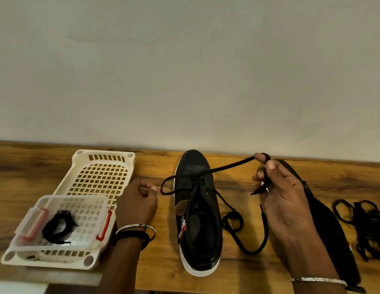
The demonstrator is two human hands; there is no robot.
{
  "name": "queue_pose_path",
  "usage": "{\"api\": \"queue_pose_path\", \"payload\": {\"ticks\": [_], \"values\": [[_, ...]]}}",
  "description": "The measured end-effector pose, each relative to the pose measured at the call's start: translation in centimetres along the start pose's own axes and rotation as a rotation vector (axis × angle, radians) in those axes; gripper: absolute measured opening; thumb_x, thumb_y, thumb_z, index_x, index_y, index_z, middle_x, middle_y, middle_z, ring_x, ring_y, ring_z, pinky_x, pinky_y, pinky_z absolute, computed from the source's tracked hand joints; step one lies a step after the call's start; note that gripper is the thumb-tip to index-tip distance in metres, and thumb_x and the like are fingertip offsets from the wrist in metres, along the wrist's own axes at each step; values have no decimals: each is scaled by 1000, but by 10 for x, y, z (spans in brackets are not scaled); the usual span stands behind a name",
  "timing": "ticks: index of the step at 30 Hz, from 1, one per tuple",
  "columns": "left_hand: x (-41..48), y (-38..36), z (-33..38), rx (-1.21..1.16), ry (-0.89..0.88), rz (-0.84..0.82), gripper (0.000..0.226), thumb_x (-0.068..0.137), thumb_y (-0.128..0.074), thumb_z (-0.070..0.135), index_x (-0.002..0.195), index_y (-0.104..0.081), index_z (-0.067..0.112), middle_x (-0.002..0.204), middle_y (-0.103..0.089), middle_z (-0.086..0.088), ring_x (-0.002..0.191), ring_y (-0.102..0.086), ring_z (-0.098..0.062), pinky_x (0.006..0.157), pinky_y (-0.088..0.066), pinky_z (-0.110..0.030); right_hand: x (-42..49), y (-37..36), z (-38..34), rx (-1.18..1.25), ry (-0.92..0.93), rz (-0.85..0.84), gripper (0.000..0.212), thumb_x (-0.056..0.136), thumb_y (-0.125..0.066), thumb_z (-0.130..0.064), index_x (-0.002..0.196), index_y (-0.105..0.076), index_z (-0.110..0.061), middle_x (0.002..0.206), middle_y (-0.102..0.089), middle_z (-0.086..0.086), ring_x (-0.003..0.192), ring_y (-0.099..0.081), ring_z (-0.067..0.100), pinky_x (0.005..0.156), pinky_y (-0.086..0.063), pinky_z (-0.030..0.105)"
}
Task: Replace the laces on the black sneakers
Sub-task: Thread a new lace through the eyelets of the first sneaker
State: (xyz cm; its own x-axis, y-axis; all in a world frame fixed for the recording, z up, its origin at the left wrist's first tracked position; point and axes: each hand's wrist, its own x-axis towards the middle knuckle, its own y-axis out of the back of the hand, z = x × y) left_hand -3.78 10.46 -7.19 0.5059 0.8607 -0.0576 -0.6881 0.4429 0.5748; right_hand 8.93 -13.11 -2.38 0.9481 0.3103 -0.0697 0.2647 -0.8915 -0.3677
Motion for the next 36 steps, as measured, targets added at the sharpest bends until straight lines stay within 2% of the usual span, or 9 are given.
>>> {"api": "queue_pose_path", "payload": {"ticks": [5, 8, 10, 13, 17, 22, 27, 32, 36], "values": [[-7, 7, 28, -71, -609, 30, 31, 90, -64, 20, 121, -64, 26, 120, -57, 4, 103, -56, -2, 83, -44, -19, -13, -27, 0, -328, 24, -322, 22, 92, -61, -28, 99, -79, -18, 75, -57, 22, 64, -46, 14, 65, -41, 25], [-17, 2, 40, -119, -783, -210, 40, 86, -65, 32, 126, -66, 30, 132, -53, 5, 124, -51, -17, 100, -42, -27, -22, -49, 9, -389, -14, -523, 19, 95, -61, -24, 98, -78, -17, 65, -54, 5, 61, -47, 11, 58, -41, 21], [-20, -5, 38, -101, -813, -277, 33, 85, -63, 32, 117, -72, 31, 135, -55, 7, 125, -51, -17, 101, -41, -26, -24, -58, 14, -422, -26, -553, 19, 99, -59, -23, 98, -77, -17, 62, -52, -2, 60, -48, 9, 57, -40, 21], [-15, -7, 31, -16, -830, -165, 25, 91, -53, 31, 103, -75, 26, 118, -68, 14, 111, -59, -10, 92, -47, -27, -23, -56, 14, -389, -76, -512, 25, 95, -60, -32, 95, -77, -14, 60, -49, 0, 57, -45, 10, 55, -39, 22], [-3, 7, 24, -51, -705, 34, 23, 95, -54, 21, 107, -73, 25, 103, -70, 14, 96, -63, 1, 84, -46, -13, -16, -42, 12, -375, -111, -365, 29, 91, -60, -36, 90, -78, -12, 56, -48, -1, 53, -43, 10, 53, -38, 22], [2, 13, 14, -64, -573, 93, 23, 94, -63, 16, 110, -74, 27, 99, -71, 15, 93, -68, -8, 81, -50, -24, -11, -34, 13, -295, -95, -328, 28, 92, -61, -27, 98, -73, -3, 61, -57, 7, 55, -50, 14, 55, -44, 23], [-6, 16, 23, -69, -595, -81, 53, 74, -61, 8, 123, -64, 30, 116, -64, 21, 104, -61, -1, 88, -42, -6, -11, -37, 14, -195, -204, -308, 17, 94, -63, -18, 97, -60, -2, 72, -70, 18, 53, -59, 17, 46, -40, 23], [-24, 14, 46, -187, -775, -389, 47, 70, -60, 15, 116, -66, 20, 111, -69, 12, 110, -65, -10, 91, -52, -26, -15, -46, 18, -230, -284, -305, 22, 88, -70, -20, 90, -59, -1, 76, -72, 23, 43, -55, 15, 35, -35, 19], [-34, -1, 54, -218, -800, -436, 48, 77, -71, 10, 124, -61, 18, 99, -72, 12, 99, -69, -6, 88, -53, -24, -17, -53, 20, -226, -246, -290, 27, 75, -78, -26, 79, -65, -2, 62, -67, 16, 38, -49, 12, 33, -33, 18]]}}
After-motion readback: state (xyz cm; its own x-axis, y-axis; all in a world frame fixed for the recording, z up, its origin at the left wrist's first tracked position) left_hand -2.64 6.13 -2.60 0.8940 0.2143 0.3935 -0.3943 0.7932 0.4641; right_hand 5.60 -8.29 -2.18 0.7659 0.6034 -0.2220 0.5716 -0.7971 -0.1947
